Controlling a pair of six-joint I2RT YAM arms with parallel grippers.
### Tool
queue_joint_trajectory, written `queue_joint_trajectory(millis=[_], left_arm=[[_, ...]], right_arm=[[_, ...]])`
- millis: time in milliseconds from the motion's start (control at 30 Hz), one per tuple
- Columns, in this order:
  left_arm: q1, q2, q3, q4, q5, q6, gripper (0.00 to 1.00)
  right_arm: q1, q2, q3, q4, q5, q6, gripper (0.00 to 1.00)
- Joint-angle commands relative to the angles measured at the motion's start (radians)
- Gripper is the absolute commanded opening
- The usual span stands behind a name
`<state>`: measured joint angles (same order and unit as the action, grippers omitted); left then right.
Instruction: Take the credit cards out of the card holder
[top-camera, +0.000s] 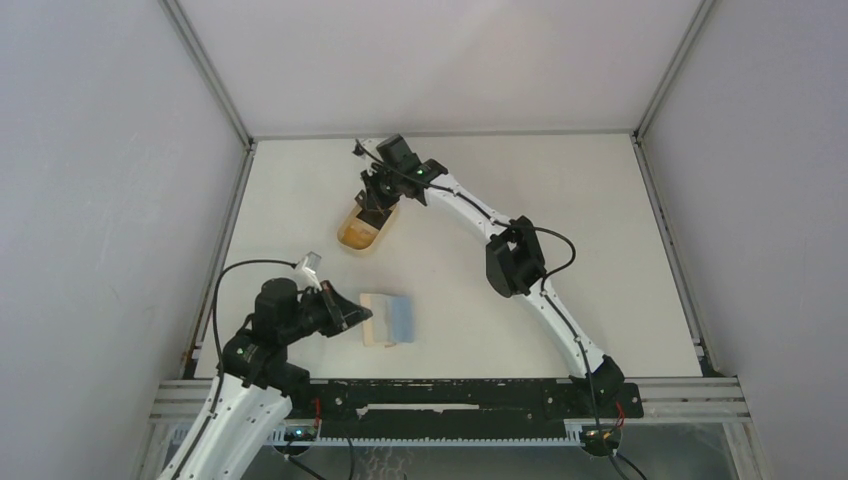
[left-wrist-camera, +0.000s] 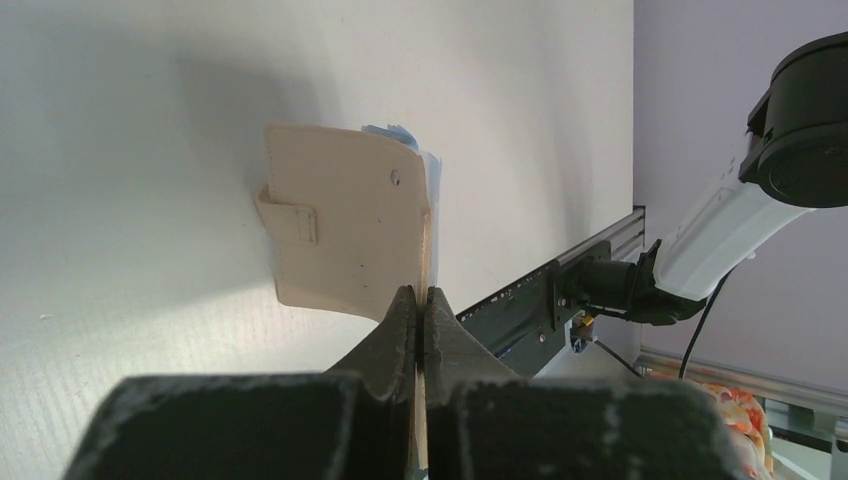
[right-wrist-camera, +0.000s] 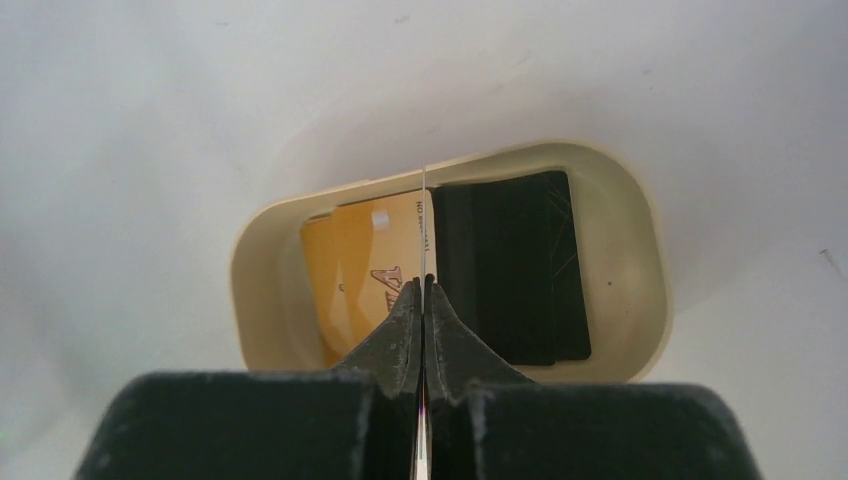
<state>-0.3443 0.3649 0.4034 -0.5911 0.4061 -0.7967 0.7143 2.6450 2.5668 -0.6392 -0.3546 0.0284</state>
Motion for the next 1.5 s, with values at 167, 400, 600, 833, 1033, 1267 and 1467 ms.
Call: queue_joint_trajectory(millis=[167, 400, 600, 833, 1033, 1267, 1467], left_arm=[[-0.033, 0.059, -0.014, 0.078, 0.015, -0.025, 0.0], [-0.051, 0.077, -0.016, 0.096, 0.006, -0.037, 0.0], [-0.063, 0.091, -0.015, 0.105, 0.002, -0.039, 0.0], [-0.071, 0.091, -0.017, 0.105, -0.002, -0.043, 0.0], [-0.074, 0.087, -0.012, 0.105, -0.004, -0.045, 0.0], [-0.079, 0.107, 0.012, 0.114, -0.017, -0.033, 0.0], [-0.081, 0.19, 0.107, 0.171, -0.009, 0.027, 0.0]], right_arm=[[0.016, 0.004, 0.035, -0.003, 0.095, -0.145, 0.0], [0.022, 0.004, 0.033, -0.045, 0.108, -0.218, 0.05], [0.032, 0.001, 0.03, -0.052, 0.11, -0.254, 0.14], [0.03, -0.002, 0.027, -0.048, 0.132, -0.257, 0.23], [0.023, -0.022, 0.013, -0.031, 0.194, -0.26, 0.3], [-0.01, -0.106, -0.047, 0.027, 0.325, -0.251, 0.37], [-0.062, -0.354, -0.265, 0.186, 0.338, -0.147, 0.4]])
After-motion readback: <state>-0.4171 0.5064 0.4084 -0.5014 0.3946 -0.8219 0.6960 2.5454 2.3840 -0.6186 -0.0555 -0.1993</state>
